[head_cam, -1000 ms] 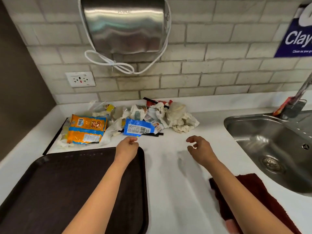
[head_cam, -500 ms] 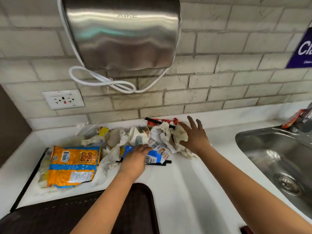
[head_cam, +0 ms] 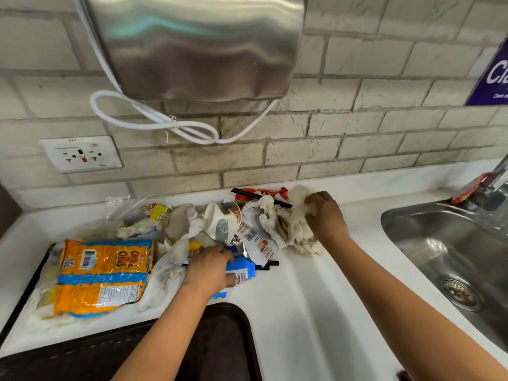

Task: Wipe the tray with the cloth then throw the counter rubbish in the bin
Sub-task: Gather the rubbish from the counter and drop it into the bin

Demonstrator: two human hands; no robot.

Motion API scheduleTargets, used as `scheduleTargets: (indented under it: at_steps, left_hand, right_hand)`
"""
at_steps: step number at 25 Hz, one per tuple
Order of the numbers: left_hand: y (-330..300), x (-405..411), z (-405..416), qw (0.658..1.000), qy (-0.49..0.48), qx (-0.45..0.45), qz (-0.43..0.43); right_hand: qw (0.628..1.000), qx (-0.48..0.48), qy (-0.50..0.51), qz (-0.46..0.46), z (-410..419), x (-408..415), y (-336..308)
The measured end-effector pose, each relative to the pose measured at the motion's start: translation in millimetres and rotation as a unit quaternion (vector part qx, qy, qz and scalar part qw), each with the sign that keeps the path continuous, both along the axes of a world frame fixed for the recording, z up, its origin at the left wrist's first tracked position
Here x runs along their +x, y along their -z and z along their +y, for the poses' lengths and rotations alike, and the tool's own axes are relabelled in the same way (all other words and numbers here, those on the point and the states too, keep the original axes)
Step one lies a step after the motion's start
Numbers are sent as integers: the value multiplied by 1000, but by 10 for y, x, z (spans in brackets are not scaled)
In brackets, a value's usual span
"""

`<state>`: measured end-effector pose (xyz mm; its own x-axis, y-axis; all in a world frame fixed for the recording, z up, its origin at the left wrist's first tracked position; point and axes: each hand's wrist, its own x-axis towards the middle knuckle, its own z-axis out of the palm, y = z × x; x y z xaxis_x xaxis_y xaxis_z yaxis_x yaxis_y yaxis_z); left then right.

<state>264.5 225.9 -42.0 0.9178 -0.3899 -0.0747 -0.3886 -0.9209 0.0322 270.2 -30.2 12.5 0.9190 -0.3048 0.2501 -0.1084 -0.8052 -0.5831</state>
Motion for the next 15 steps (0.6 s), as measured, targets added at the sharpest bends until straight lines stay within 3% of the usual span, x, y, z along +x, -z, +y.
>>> scheduleTargets:
  at_steps: [5, 9, 13, 15]
  left_hand:
    - [56, -17, 30, 1000, -8, 15, 19]
    - [-9, -60, 27, 999, 9, 33, -17]
    - [-297, -126, 161, 981, -57, -180, 51]
    - [-491, -218, 195, 956, -81, -283, 0]
  right_hand:
    - [981, 77, 19, -176, 72, -337, -96]
    - [973, 120, 7, -196, 179, -601, -58]
    - [962, 187, 2, -200, 242, -881, -85]
    - [955, 207, 1, -214, 234, -1045, -133]
